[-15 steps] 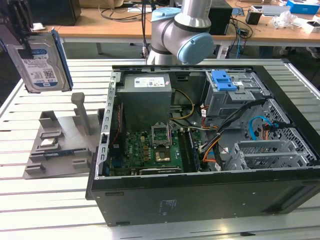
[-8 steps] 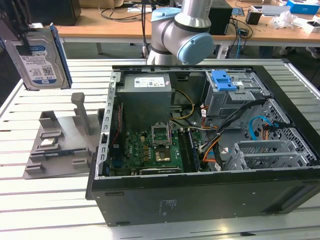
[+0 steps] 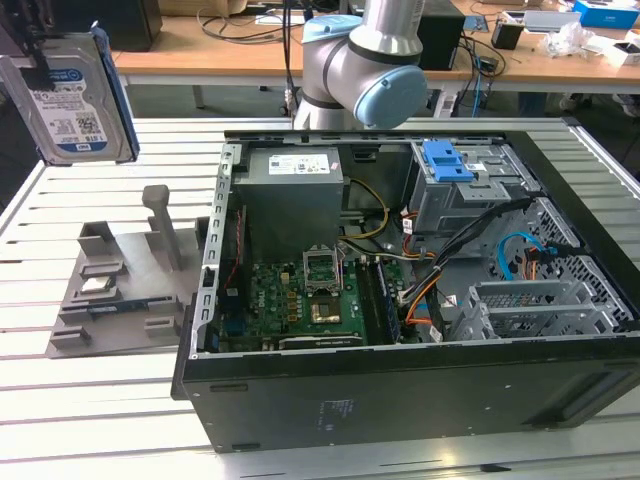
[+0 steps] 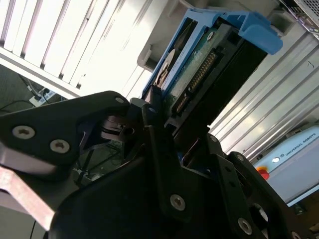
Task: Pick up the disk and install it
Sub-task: 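Pick up the disk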
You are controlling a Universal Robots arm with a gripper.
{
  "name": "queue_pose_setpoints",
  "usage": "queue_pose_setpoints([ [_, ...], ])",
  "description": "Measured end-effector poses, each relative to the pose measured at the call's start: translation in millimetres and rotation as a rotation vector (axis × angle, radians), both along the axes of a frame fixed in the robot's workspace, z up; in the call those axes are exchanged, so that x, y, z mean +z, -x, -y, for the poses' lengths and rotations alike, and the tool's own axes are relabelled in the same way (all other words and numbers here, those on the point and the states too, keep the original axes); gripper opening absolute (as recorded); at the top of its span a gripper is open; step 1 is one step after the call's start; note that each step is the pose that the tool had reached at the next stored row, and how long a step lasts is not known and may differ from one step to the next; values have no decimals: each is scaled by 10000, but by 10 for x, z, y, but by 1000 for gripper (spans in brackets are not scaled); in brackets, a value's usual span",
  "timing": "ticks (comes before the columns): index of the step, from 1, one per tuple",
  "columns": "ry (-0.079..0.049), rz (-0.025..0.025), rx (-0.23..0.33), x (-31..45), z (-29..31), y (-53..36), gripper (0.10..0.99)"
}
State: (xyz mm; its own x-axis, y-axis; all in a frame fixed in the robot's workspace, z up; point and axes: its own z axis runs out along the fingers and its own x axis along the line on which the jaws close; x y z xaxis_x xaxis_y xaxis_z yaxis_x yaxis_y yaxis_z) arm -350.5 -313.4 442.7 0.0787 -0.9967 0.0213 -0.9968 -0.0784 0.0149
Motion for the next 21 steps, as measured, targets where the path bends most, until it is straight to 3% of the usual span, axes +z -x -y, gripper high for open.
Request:
queue_pose_setpoints([
  [21, 0, 0, 0, 359, -3, -1, 369],
])
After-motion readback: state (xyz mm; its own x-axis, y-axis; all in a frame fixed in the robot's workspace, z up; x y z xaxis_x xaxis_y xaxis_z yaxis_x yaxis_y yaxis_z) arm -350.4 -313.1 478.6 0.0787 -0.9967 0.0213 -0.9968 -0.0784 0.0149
